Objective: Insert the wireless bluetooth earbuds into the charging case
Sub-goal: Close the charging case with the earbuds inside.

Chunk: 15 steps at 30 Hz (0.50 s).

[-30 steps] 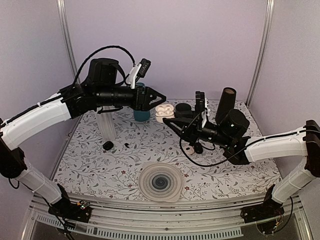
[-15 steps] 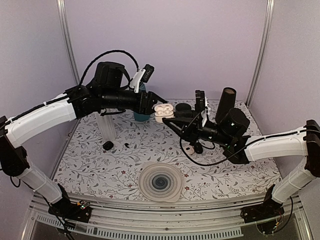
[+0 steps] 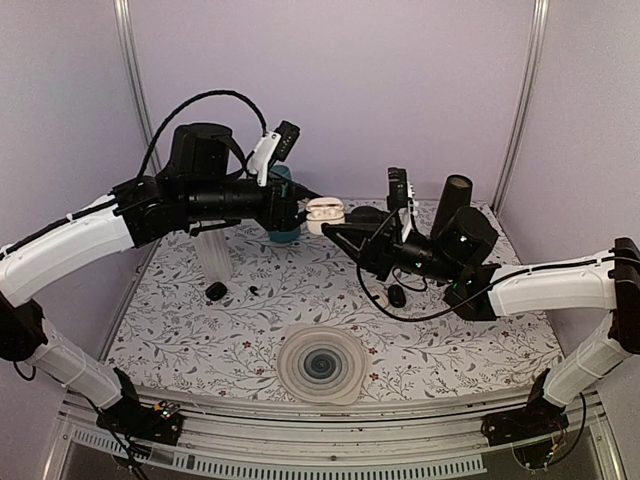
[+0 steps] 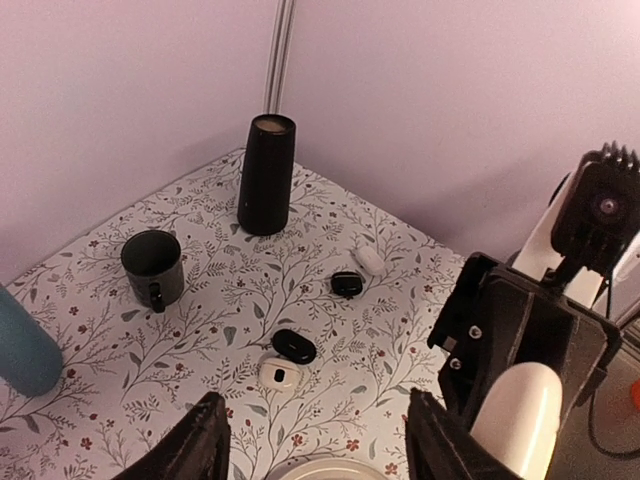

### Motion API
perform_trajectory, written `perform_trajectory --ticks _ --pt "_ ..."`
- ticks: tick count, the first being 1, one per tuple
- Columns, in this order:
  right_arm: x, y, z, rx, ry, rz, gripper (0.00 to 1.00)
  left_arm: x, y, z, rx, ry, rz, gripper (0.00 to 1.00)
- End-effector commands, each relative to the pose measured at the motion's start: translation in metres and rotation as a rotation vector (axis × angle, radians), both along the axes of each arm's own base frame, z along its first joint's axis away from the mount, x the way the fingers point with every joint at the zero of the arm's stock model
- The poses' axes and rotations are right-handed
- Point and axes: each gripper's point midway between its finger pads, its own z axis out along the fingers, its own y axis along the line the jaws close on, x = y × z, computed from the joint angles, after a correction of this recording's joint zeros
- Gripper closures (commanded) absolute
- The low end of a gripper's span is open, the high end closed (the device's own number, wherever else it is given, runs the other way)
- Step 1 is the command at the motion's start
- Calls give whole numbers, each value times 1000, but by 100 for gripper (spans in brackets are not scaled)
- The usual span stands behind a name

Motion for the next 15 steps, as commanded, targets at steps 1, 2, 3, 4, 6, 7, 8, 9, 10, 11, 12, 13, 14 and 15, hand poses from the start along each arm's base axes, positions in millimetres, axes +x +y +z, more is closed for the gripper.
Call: perform_trajectory --ticks 1,2,3,4,6,7,8,9,10,11,12,13,14,15 --pt "24 4 -12 -33 108 -46 97 -16 -7 16 -36 -75 -47 39" --pt "25 5 -14 -40 122 -43 97 -18 -8 15 -36 -79 -50 39" --pt "26 6 -15 -44 132 -42 97 -19 -8 16 -37 -86 -52 39" --pt "27 6 -17 -48 142 -41 97 -21 -8 17 -41 -93 -55 39" --pt "29 7 -21 -55 164 -41 97 -23 -7 17 -42 -99 -58 39" --pt "30 8 -21 -57 173 -40 97 -23 -7 17 -42 -101 -57 39" --pt "31 8 -23 -60 183 -42 97 -23 -6 16 -39 -101 -51 39" --pt "33 8 -23 -59 194 -49 97 -21 -4 16 -37 -101 -37 39" --pt "35 8 -25 -61 205 -58 97 -19 -3 14 -32 -100 -21 39" --pt "39 7 -27 -63 221 -72 97 -16 0 11 -29 -93 5 39" --pt "43 6 -30 -66 242 -83 97 -11 4 8 -24 -86 43 39" --pt "48 4 -32 -71 259 -98 97 -5 9 4 -20 -74 86 38" --pt "53 2 -36 -77 283 -113 97 1 15 1 -19 -59 130 38" --pt "59 1 -41 -87 306 -127 97 5 21 -7 -18 -37 164 38"
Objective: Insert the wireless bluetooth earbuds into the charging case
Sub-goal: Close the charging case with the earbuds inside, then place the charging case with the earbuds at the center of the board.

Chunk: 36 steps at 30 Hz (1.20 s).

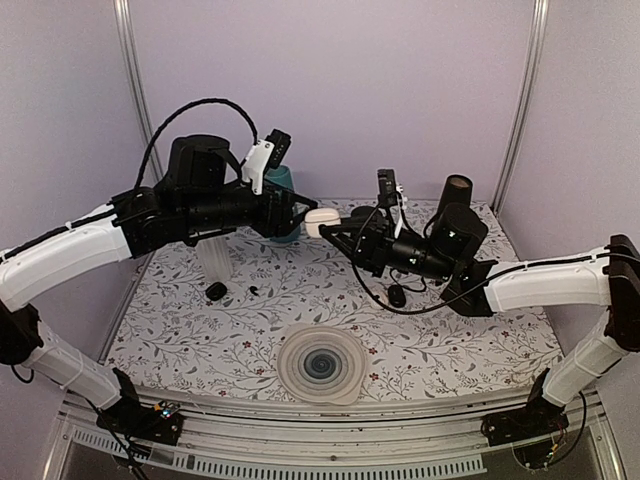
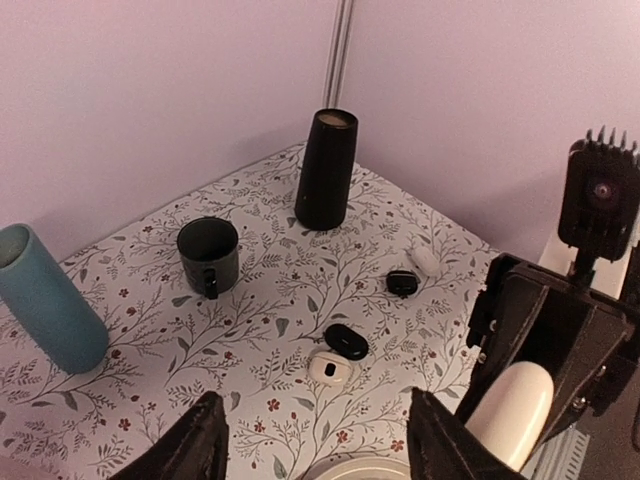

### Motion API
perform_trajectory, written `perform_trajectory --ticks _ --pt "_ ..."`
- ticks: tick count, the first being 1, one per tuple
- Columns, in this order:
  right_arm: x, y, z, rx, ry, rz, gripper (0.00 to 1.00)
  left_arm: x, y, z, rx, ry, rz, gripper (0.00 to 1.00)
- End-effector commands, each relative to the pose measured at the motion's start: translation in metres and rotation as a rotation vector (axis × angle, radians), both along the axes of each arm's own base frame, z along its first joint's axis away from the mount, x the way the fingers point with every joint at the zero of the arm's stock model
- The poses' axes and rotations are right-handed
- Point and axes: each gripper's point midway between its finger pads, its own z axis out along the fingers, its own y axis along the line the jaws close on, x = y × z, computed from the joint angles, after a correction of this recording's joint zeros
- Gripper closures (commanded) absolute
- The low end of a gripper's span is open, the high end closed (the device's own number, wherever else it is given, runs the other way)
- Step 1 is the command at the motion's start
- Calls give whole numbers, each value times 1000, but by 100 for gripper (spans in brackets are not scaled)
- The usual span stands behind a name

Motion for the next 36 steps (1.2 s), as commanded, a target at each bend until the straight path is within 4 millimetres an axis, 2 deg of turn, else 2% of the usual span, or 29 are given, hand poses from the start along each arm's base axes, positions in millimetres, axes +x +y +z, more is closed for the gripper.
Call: perform_trajectory --ticks 1,7,14,17,18,21,25,36 --pt "45 -5 -27 -61 170 -129 97 -3 9 1 -73 28 72 37" --pt "79 -10 -78 -180 349 -217 97 5 36 -19 -137 95 190 35" --pt "119 -14 -146 -338 513 -329 97 3 54 -42 -143 131 240 32" --pt "127 -4 -174 -391 582 -311 96 3 59 -46 -134 137 246 32" --pt "128 1 -175 -404 596 -295 96 3 61 -46 -134 135 247 32" --pt "128 13 -216 -490 682 -251 96 2 64 -43 -140 129 242 32" --pt "134 26 -237 -519 756 -220 96 0 67 -40 -152 124 232 31" --pt "137 33 -285 -597 885 -219 87 1 69 -38 -152 112 204 30"
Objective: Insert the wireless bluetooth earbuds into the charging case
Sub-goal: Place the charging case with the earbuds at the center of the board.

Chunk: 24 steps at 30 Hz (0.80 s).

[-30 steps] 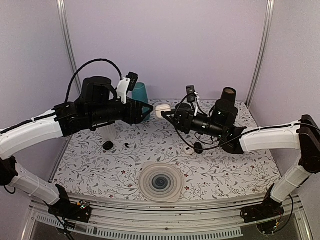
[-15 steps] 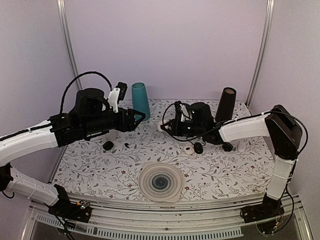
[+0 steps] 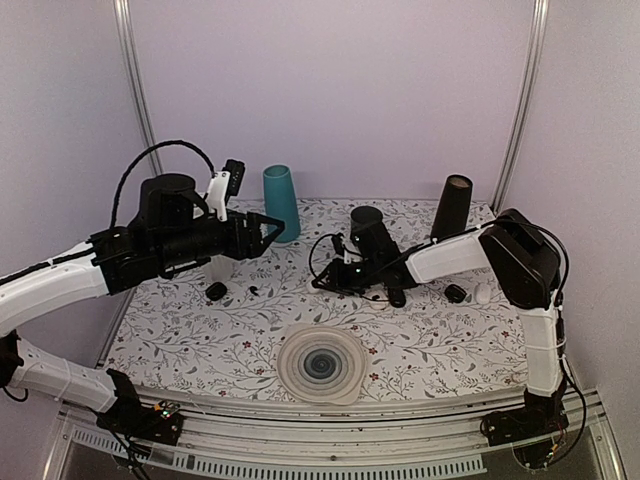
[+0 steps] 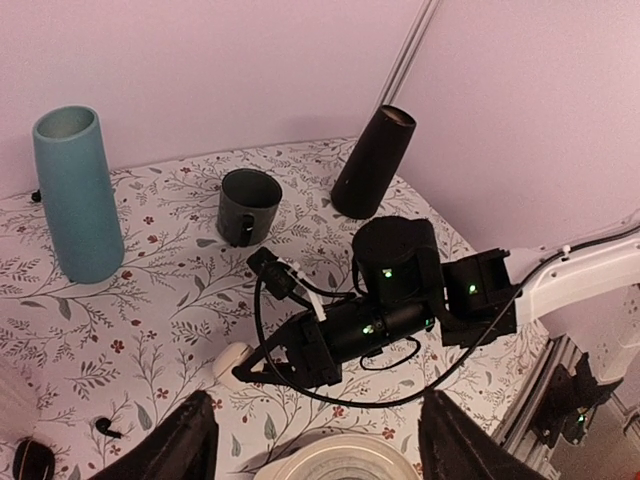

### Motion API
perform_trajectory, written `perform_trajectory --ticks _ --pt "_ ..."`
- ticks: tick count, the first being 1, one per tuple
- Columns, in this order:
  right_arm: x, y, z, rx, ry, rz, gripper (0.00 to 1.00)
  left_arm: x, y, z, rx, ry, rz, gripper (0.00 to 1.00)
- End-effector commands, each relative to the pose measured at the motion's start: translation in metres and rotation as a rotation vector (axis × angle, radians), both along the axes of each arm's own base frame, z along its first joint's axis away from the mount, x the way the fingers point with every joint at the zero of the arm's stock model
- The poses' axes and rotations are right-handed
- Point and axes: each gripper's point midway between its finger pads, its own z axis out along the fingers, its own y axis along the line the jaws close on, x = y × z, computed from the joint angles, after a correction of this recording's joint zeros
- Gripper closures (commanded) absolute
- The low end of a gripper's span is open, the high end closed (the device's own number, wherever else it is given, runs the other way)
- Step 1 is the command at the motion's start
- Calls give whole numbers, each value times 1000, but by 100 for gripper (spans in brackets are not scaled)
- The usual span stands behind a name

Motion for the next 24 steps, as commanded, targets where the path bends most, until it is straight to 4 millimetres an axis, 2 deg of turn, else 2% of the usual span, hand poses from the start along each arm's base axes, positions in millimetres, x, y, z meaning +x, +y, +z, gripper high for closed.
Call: perform_trajectory --ticks 1,5,11,16,21,24 --pt "1 4 -12 -10 58 3 87 2 3 6 -18 -26 -8 30" --pt "1 1 -19 -37 78 -16 82 4 4 8 -23 -28 -6 31" --pt "1 -4 -17 -63 70 -19 59 6 8 7 -30 -24 11 31" --pt "0 -6 -15 -81 60 -16 48 9 10 7 -42 -13 25 30" --pt "4 -11 -3 -98 23 -29 35 12 12 7 -50 -11 37 30" --pt "7 -14 11 -105 -17 -31 22 14 13 7 -54 -7 46 30"
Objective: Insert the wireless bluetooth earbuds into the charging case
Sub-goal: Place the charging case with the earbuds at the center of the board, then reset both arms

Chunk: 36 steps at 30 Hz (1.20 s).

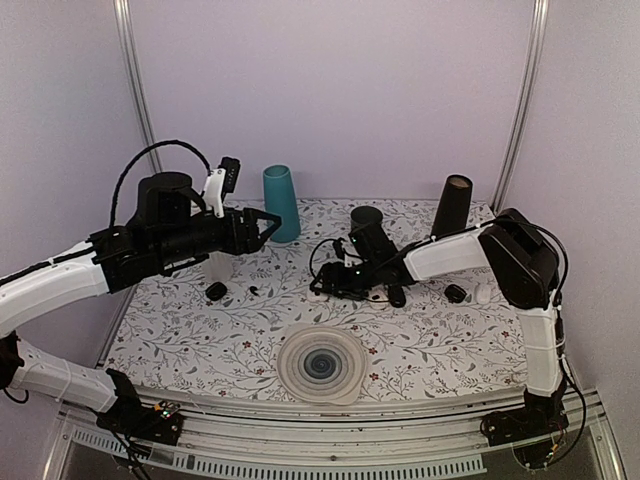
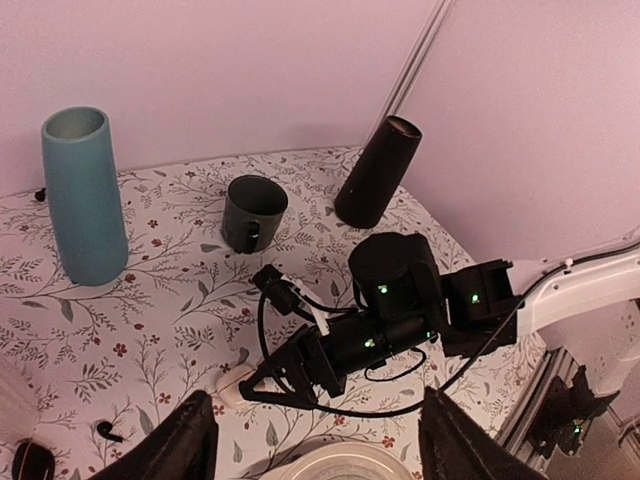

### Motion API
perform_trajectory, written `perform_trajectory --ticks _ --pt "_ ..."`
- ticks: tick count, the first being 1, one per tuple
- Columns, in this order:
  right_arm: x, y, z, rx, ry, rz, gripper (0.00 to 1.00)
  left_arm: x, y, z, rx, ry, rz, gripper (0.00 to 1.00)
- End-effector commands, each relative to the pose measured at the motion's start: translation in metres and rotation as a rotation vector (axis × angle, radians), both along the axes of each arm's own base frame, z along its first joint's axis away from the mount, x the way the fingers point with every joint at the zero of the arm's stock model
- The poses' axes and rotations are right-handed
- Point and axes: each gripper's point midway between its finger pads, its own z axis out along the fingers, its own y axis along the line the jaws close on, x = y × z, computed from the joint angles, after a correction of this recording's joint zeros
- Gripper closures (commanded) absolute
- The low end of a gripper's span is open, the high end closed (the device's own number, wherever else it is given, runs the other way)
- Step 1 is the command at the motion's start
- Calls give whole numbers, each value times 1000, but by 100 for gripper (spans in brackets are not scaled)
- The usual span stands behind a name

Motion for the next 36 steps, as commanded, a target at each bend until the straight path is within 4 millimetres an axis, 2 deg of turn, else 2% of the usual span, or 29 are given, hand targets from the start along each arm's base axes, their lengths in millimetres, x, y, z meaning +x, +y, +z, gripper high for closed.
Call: perform_trajectory --ticks 1,6,9,14,17,19,21,26,31,36 --pt "9 -7 35 -20 -85 -19 19 6 7 5 -28 -11 32 30" --pt "11 -14 65 -20 -165 -27 0 11 10 6 -36 -10 53 30" --pt "11 -23 87 -23 -229 -42 1 12 11 6 -40 -11 60 28" --pt "10 -44 135 -6 -372 -87 1 15 18 5 -30 -25 90 19" --pt "7 -62 171 9 -475 -139 1 17 25 5 -28 -38 118 13" --pt "4 -77 178 -7 -519 -172 1 17 29 6 -30 -45 129 9" --pt "-3 -92 201 10 -577 -203 1 18 33 5 -30 -48 143 5" --pt "-17 -122 242 34 -703 -263 1 19 40 4 -33 -55 167 4" --pt "-33 -155 272 33 -805 -328 1 21 45 -1 -26 -52 191 4" --pt "-52 -190 288 14 -886 -390 1 21 50 -5 -21 -59 211 4"
